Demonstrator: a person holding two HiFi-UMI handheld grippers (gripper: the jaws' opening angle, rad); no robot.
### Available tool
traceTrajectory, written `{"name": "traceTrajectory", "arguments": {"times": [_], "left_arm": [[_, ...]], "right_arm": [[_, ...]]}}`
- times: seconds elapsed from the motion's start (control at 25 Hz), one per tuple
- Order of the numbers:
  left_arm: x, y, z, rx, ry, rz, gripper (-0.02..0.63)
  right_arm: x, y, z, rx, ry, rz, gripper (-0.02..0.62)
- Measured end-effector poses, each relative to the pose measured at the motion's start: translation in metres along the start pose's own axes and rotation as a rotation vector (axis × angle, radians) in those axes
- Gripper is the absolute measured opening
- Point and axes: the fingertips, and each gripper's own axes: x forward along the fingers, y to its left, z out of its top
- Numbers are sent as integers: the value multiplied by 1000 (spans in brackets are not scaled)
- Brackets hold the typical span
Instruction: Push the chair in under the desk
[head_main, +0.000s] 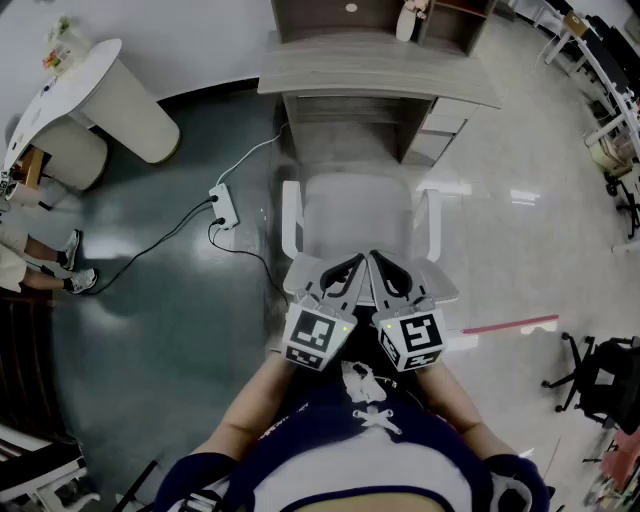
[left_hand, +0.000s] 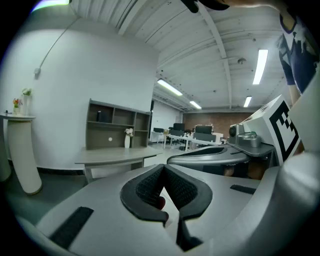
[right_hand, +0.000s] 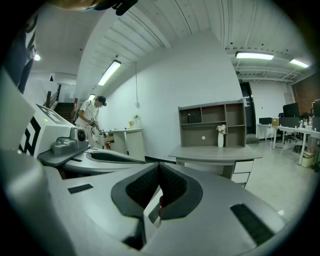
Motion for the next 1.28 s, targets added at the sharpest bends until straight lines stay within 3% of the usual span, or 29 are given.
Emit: {"name": "traceTrajectory", "arguments": {"times": [0.36, 0.6, 0.72, 0.84, 0.96, 1.0, 1.16, 1.28], "left_arm": [[-4, -2, -5, -1, 10, -8, 6], [-12, -11, -25, 132, 124, -157, 8], [-20, -12, -33, 178, 178, -216, 9], [-28, -12, -46, 194, 256, -272, 112], [-37, -12, -71, 245, 379, -306, 139], [-40, -14, -80, 255, 419, -334, 148], [-52, -28, -111, 268, 567, -464, 196], [-56, -23, -134, 367, 667, -448, 207]], "right_arm": [[-1, 5, -5, 0, 17, 25, 8], [-11, 13, -17, -140, 55, 138, 9], [-20, 8, -37, -237, 153, 190, 11], [-31, 7, -65, -305, 291, 270, 13], [-45, 11, -100, -352, 466, 369, 125], [-48, 10, -110, -387, 514, 388, 126], [-60, 6, -143, -576, 649, 411, 133], [-69, 6, -164, -658, 737, 430, 146]]}}
